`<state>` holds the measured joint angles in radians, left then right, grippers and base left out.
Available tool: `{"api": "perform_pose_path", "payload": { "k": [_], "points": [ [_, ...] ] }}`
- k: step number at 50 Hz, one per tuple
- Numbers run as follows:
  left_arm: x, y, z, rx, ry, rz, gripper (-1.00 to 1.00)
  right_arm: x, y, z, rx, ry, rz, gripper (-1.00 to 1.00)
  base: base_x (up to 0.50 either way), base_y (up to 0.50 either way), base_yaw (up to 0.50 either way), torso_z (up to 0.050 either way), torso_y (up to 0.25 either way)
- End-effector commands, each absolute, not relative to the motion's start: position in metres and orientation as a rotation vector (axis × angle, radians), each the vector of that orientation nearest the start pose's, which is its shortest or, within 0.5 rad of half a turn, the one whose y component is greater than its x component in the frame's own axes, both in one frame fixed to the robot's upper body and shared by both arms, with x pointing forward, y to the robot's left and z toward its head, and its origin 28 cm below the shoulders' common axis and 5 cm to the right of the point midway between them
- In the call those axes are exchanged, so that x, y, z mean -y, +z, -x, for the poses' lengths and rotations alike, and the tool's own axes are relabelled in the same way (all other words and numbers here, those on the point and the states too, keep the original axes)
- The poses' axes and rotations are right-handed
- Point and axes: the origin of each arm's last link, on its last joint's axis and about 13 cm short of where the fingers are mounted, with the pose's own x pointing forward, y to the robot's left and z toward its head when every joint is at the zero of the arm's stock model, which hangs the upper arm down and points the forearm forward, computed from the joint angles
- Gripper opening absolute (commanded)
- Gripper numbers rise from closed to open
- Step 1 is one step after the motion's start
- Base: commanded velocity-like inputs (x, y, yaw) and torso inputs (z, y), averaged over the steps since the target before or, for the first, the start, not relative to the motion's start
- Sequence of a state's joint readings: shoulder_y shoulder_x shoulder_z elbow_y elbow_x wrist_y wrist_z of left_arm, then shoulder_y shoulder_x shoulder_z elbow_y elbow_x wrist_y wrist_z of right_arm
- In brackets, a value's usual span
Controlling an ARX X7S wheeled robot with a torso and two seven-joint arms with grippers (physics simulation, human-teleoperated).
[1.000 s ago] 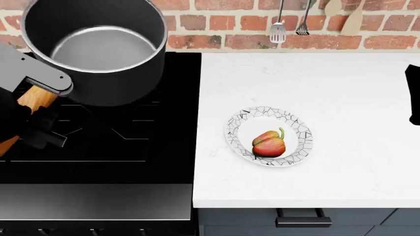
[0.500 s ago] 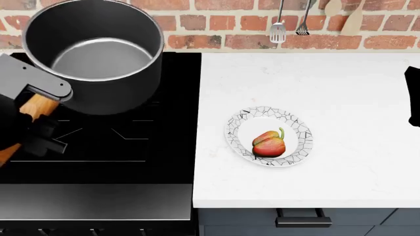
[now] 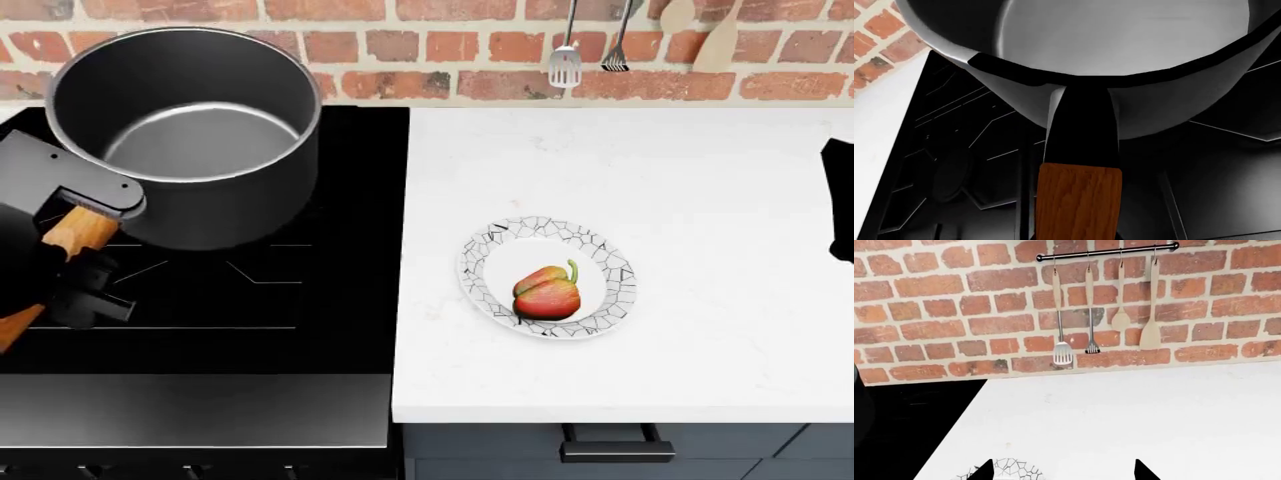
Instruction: Pick up the pan and dump the vegetables in it onto the plate. Then return the pan to the stove.
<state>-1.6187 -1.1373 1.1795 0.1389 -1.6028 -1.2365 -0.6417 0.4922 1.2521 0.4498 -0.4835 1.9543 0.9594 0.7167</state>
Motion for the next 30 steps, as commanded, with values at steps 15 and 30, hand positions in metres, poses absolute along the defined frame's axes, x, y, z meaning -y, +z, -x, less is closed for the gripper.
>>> {"api": "perform_pose_path", "payload": {
  "k": [15, 30],
  "points": [
    [-0.3396, 0.2881, -0.2416, -0.607, 0.124, -0.503, -1.00, 0.2361, 0.3150, -0.1545, -0.050, 0.024, -0.085, 1.00, 0.00, 0.00, 0.00, 0.000, 0.001],
    [-0.3393, 0.2894, -0.2406, -0.604, 0.118, -0.498, 1.00, 0.2365, 0.3159, -0.1526, -0.045, 0.024, -0.089, 1.00, 0.00, 0.00, 0.00, 0.000, 0.001]
  ]
}}
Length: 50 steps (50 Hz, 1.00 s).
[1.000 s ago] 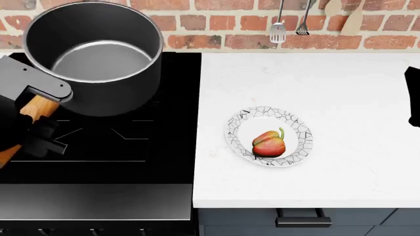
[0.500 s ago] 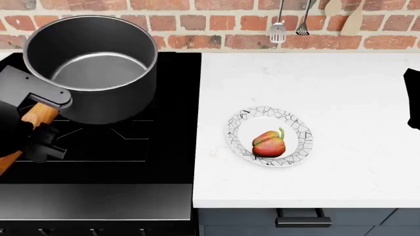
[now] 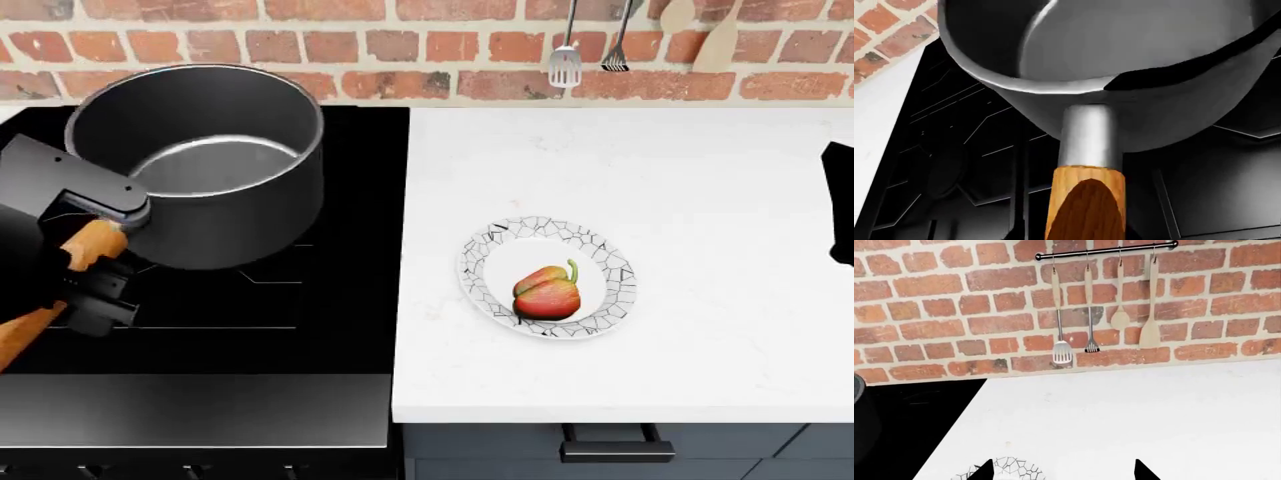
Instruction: Pick up the pan and dump the vegetables in it onto the plate. Then return the pan to the stove.
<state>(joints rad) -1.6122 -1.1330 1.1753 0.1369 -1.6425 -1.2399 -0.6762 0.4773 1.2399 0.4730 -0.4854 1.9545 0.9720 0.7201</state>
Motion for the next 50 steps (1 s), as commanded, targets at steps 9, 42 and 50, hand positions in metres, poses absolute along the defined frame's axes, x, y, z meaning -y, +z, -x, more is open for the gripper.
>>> {"api": "perform_pose_path", "payload": {
  "k": [9, 42, 50],
  "points": [
    [-0.343, 0.289, -0.239, -0.608, 0.129, -0.496, 1.00, 0.237, 0.316, -0.152, -0.041, 0.025, -0.093, 1.00, 0.00, 0.00, 0.00, 0.000, 0.000],
    [-0.317, 0.380, -0.165, -0.410, 0.015, -0.457, 1.00, 0.229, 0.339, -0.150, -0.013, 0.043, -0.071, 1.00, 0.00, 0.00, 0.00, 0.000, 0.000],
    [-0.321, 0.407, -0.137, -0.209, 0.011, -0.403, 1.00, 0.221, 0.349, -0.146, 0.009, 0.071, -0.038, 1.00, 0.00, 0.00, 0.00, 0.000, 0.000]
  ]
}}
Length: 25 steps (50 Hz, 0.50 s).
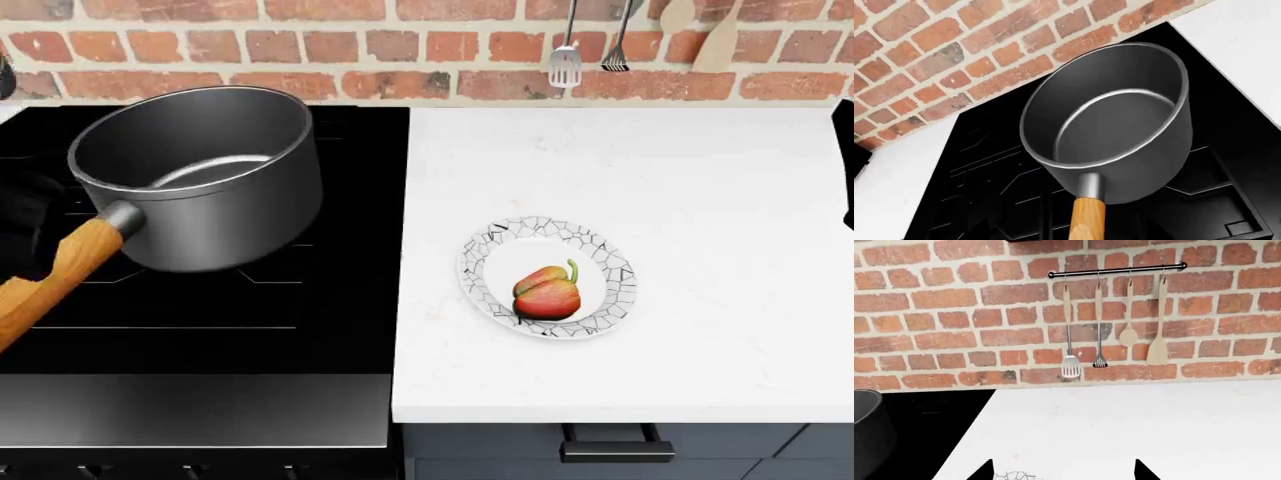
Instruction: Pick up the pan and dump the vegetables in it onto the plate. Then return the pan to the stove.
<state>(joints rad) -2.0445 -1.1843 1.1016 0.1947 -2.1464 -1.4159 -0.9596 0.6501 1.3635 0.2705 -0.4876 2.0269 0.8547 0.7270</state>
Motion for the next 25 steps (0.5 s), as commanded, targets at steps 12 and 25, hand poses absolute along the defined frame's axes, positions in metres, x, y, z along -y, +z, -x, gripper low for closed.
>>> {"api": "perform_pose_path", "payload": {
  "k": [12, 25],
  "points": [
    [-0.335, 0.405, -0.112, -0.011, 0.046, -0.394, 1.00, 0.203, 0.356, -0.129, 0.064, 0.118, 0.027, 1.00, 0.00, 0.00, 0.00, 0.000, 0.000],
    [-0.335, 0.388, -0.084, 0.147, 0.059, -0.405, 1.00, 0.184, 0.355, -0.105, 0.163, 0.157, 0.096, 1.00, 0.00, 0.00, 0.00, 0.000, 0.000]
  ]
}}
